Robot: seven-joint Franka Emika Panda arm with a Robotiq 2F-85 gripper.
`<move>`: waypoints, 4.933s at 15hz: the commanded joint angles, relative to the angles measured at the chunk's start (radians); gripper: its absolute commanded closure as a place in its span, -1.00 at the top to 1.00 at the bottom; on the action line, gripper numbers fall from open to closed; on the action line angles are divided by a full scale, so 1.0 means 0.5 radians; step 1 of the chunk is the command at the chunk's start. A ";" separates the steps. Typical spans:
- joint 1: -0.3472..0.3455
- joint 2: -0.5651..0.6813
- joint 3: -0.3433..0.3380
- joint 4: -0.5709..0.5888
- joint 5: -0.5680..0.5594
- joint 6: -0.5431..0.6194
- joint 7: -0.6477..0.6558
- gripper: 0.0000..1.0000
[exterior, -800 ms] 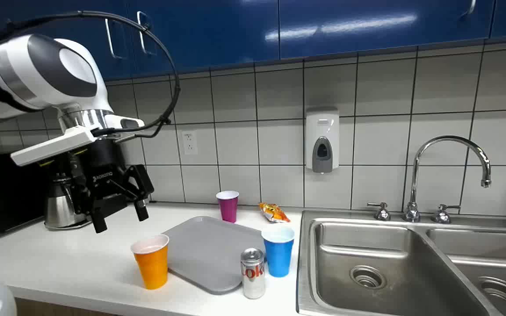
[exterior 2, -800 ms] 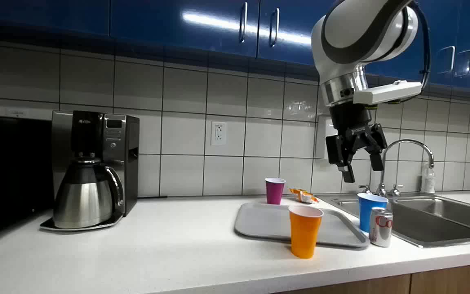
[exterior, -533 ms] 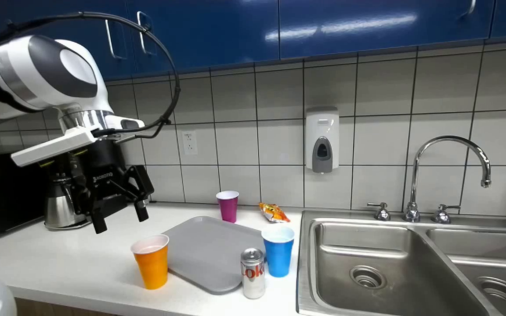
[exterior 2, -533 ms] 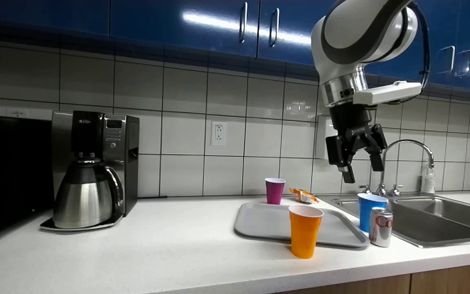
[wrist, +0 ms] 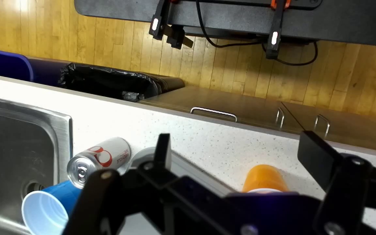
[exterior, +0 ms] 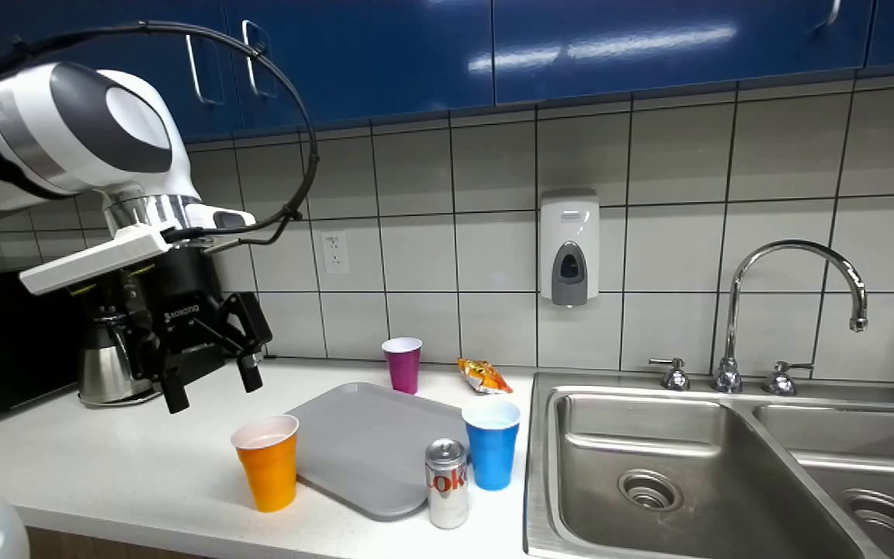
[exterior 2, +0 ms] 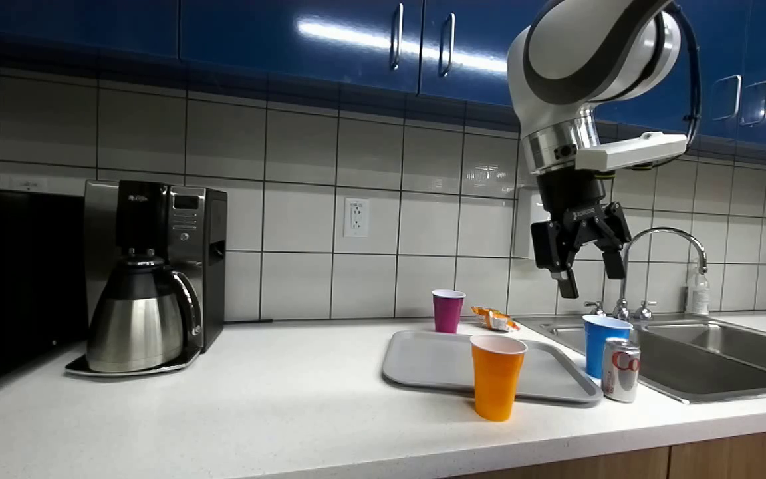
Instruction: Put the cups on the tray
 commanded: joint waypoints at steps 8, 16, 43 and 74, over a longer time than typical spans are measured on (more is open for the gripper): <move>0.060 0.089 -0.086 0.030 0.001 0.086 -0.006 1.00; 0.028 0.358 -0.166 0.112 0.000 0.451 -0.029 1.00; 0.037 1.074 -0.295 0.394 0.206 0.914 -0.251 1.00; 0.067 1.126 -0.276 0.268 0.185 1.079 -0.255 -0.99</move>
